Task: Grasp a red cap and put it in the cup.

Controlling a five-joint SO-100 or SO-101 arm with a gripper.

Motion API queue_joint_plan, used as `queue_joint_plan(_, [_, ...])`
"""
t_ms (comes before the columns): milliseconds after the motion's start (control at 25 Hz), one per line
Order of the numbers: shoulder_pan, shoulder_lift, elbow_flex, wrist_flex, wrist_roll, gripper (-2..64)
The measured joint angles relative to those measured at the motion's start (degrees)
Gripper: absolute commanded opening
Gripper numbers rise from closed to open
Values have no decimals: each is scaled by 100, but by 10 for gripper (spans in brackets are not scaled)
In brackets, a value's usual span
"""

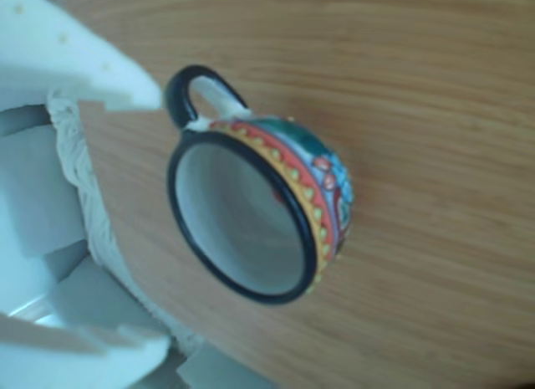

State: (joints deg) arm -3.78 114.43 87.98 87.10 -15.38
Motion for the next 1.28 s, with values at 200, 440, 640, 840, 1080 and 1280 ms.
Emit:
queue_joint_plan(200, [-9, 817, 598, 0, -123, 317])
queue_joint_plan(440, [0, 1758, 1345, 0, -202, 321])
queue_joint_plan(640, [-176, 2707, 1986, 9, -413, 317])
queue_joint_plan(840, [-343, 3032, 2250, 44, -466, 316])
queue_joint_plan(1080, [-677, 3138, 2716, -185, -694, 316])
queue_joint_plan(1280, [-879, 3138, 2997, -554, -694, 316])
